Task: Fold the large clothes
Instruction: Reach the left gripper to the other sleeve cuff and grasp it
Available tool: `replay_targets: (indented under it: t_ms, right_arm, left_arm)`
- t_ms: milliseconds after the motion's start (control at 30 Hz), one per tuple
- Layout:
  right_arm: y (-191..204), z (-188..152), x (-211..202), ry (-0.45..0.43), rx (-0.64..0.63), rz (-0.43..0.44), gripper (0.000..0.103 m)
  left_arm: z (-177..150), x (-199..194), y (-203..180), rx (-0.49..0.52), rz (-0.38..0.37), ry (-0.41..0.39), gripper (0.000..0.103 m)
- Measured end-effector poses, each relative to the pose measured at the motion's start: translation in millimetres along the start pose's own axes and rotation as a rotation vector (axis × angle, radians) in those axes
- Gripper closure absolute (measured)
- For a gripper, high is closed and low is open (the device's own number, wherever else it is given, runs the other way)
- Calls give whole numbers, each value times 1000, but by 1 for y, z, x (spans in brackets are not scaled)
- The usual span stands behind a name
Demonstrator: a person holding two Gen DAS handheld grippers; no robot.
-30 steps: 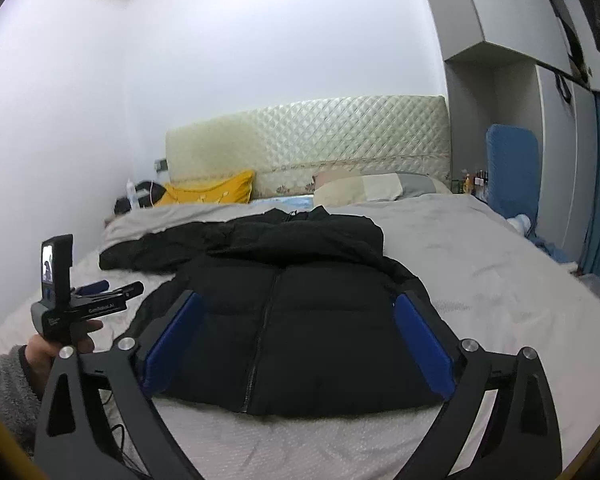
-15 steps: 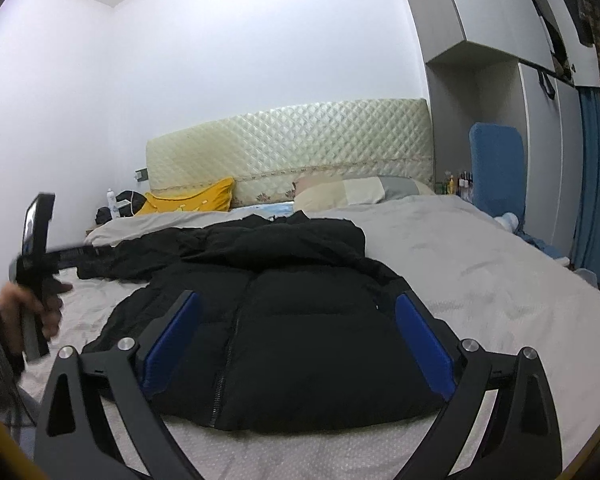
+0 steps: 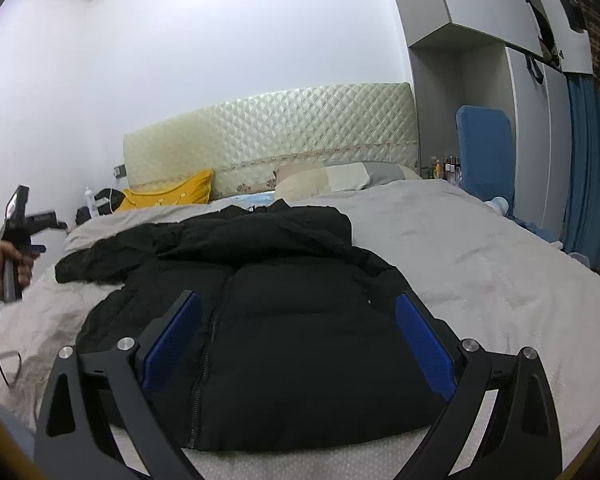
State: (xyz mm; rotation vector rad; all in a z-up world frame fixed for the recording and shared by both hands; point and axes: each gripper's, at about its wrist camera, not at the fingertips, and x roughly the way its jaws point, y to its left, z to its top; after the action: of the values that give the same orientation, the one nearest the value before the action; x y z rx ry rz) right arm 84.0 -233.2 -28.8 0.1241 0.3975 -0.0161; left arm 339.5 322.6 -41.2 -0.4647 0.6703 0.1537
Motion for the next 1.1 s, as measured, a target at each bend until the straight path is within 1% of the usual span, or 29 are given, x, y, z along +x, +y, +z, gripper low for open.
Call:
replay_targets:
  t_ms: [67,167,233,367,500,600,633,700,800,833,867,933,967,1033,1067,1100]
  right_arm:
    - [6,-2,6,15,-19,-16,5]
    - [10,-1,18,35,6,-12,5]
    - [16,-1,26,51,9,-19,5]
    - [26,-3,45,106,22,-35,5]
    - [36,-4,63,139,10,-42,5]
    - [43,-8,80,167,-15,-51,5]
    - [45,-10,88,182,-18,-48,5]
    - [46,-13,97,178,2,-18,5]
    - [48,-18,111,185,-9,-3,5]
    - [49,-18,113,183,-7,3,5]
    - [50,-18,115,180,-7,5,5]
    - [53,-18,118,178,-32,1,5]
    - [54,-18,120,185,-50,-15,5]
    - [54,-18,122,206,-54,-26,5]
    - [52,-18,121,207,-38,-17,5]
    - [50,-17,119,204,-30,-12,5]
  left_arm:
    - [15,14,25,-71,-7,-1,0]
    - [30,39,61,-125,4,0,0]
    - [37,61,88,-157,14,23,0]
    - [46,108,139,-253,22,49,0]
    - [46,152,177,-323,15,65,1]
    - [45,182,192,-336,28,75,2]
    - [44,191,195,-347,32,82,5]
    - [43,207,200,-387,-2,87,9]
    - [50,221,203,-393,6,55,9]
    - [50,226,204,-412,38,40,9]
    - [49,228,206,-436,39,28,10]
    - [49,231,206,-475,16,3,24]
    - [50,232,203,-467,27,2,28]
    - [52,230,197,-446,66,0,51]
    - [54,229,196,-449,69,-7,57]
    - [57,226,195,-452,67,-17,71]
